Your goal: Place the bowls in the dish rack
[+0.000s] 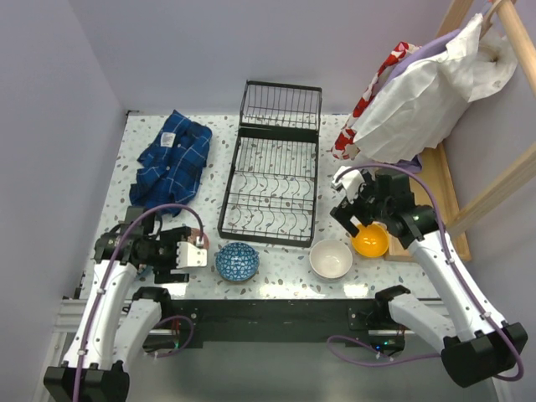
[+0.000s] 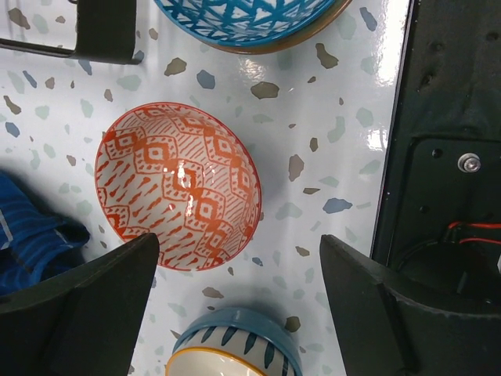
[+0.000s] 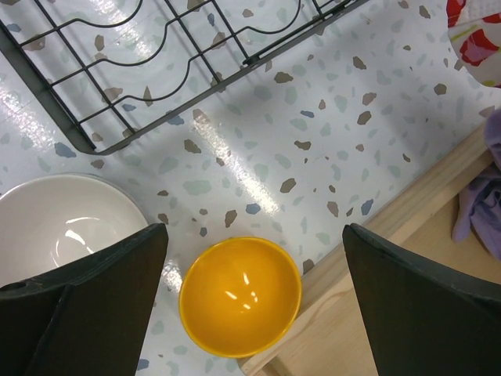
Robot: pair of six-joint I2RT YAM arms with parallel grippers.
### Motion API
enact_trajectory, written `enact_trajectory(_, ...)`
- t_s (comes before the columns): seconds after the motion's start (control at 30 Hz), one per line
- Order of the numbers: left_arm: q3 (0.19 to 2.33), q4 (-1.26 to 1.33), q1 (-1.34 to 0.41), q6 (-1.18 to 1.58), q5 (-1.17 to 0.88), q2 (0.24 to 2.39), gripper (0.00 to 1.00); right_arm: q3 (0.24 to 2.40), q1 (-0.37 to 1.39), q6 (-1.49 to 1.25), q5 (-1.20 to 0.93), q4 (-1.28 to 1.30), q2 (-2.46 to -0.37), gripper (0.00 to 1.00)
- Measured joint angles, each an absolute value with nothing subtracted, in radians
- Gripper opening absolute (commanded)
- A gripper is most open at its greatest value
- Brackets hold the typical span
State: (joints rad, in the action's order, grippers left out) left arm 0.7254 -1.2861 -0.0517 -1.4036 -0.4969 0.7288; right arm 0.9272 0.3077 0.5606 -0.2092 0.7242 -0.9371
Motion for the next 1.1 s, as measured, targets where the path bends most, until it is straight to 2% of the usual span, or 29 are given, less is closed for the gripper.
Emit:
enact_trajectory(0.2,0.725,-1.297,-0.074,-1.457,-0.464,0.768,0.71,0.927,0.308,0.561,-0.202,0.704,-0.97,0.99)
enact_trajectory(0.27,0.722,-1.294,-0.075,-1.467,-0.455,0.792,0.71,0.927,0.308,0.561,-0.201,0.699,-0.971,0.99)
enact_trajectory(0.87,0.607,-1.087,-0.188,-1.448,-0.361,0.921,0.43,0.923,0.308,0.561,-0.175,0.659,-0.996,0.99)
enact_trajectory(0.97,0.589,-1.051,-0.211,-1.431,-0.354,0.936,0.36,0.918,0.308,0.561,-0.174,0.657,-0.999,0.99)
enact_trajectory(1.03,0.577,-1.038,-0.226,-1.419,-0.351,0.942,0.26,0.916,0.308,0.561,-0.174,0.657,-1.0,0.99)
enact_trajectory(1.1,0.568,-1.034,-0.236,-1.404,-0.348,0.946,0.1,0.915,0.308,0.561,-0.173,0.657,-1.0,0.99)
